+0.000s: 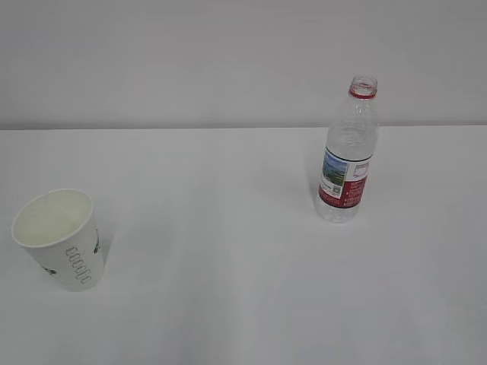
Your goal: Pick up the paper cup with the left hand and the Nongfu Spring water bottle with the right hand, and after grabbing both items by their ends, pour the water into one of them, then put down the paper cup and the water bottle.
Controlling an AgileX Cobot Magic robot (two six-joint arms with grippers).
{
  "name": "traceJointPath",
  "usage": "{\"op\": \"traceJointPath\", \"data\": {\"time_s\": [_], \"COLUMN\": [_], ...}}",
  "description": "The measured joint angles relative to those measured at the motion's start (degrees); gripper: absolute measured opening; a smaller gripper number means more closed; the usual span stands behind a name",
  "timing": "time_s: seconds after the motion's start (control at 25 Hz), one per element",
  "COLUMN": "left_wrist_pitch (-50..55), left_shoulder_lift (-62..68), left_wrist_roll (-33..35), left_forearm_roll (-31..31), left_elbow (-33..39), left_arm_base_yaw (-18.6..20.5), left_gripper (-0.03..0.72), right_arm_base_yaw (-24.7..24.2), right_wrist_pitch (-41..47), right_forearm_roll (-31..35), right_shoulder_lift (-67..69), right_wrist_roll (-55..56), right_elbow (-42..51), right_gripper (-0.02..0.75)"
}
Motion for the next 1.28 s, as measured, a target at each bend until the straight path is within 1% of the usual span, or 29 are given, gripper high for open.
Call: {"op": "traceJointPath", "data": {"time_s": [1.28], "left_wrist_pitch": [0.00], "left_shoulder_lift": [0.00], "left_wrist_roll": [0.00], "left_forearm_roll": [-0.68], "left_elbow": [0.00], "left_arm_base_yaw": [0.00], "left_gripper": [0.516], "right_arm_base_yaw": [0.00], "right_wrist_pitch": [0.00], "right_forearm_roll": [0.00], "right_shoulder_lift": [0.00], "right_wrist_roll": [0.00], "right_elbow": [0.00], "right_gripper": [0.587]}}
